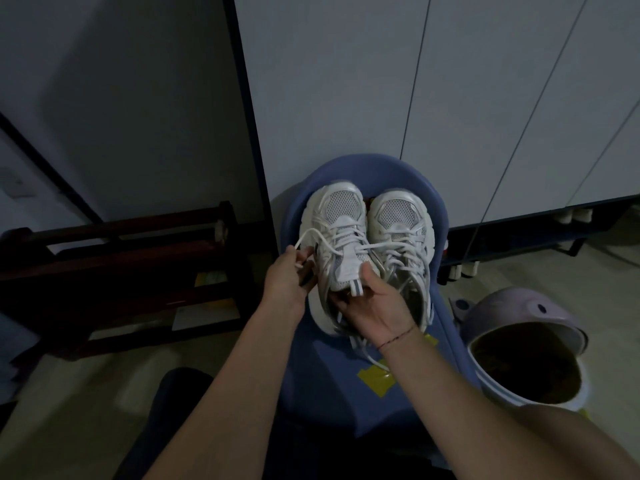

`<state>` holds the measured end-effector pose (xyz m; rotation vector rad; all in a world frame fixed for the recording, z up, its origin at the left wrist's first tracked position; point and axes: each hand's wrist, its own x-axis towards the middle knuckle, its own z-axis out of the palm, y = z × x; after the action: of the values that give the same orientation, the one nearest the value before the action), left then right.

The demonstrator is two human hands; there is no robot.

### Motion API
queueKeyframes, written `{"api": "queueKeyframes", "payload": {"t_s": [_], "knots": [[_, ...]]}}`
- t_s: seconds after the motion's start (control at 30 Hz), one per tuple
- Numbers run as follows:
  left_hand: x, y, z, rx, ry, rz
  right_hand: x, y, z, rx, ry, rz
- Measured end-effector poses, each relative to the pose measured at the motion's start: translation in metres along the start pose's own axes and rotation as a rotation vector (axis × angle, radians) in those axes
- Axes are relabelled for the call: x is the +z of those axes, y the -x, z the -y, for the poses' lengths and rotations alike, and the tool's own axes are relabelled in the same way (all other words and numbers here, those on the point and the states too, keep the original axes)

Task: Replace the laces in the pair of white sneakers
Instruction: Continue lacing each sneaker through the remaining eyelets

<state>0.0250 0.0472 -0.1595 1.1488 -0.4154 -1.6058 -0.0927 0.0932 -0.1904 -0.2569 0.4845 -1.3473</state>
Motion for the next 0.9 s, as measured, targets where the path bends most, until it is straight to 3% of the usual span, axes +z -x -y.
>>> {"api": "queueKeyframes", "payload": {"t_s": [0.2, 0.43, 0.53, 0.6, 0.67, 0.77, 0.83, 0.9], "knots": [[-0.003, -0.002, 0.000, -0.017, -0.046, -0.015, 0.000, -0.008, -0.007, 0.016, -0.069, -0.123], [-0.033, -0.013, -0.016, 0.047, -0.173, -0.338, 0.004, -0.011, -0.004, 0.011, -0.074, -0.271], [-0.037, -0.011, -0.020, 0.063, -0.297, -0.354, 0.007, -0.009, -0.002, 0.008, -0.013, -0.308], [-0.037, -0.005, -0.022, 0.092, -0.425, -0.324, 0.008, -0.006, 0.000, 0.037, 0.097, -0.345], [-0.035, 0.007, -0.026, 0.229, -0.662, -0.261, 0.012, 0.004, 0.003, 0.121, 0.271, -0.407], [-0.028, 0.034, -0.036, 0.439, -0.945, 0.009, 0.021, 0.025, 0.013, 0.225, 0.683, -0.495], [-0.025, 0.047, -0.041, 0.479, -1.021, 0.217, 0.025, 0.034, 0.020, 0.102, 1.055, -0.467], [-0.024, 0.054, -0.043, 0.480, -1.071, 0.372, 0.032, 0.037, 0.026, -0.233, 1.416, -0.310]]}}
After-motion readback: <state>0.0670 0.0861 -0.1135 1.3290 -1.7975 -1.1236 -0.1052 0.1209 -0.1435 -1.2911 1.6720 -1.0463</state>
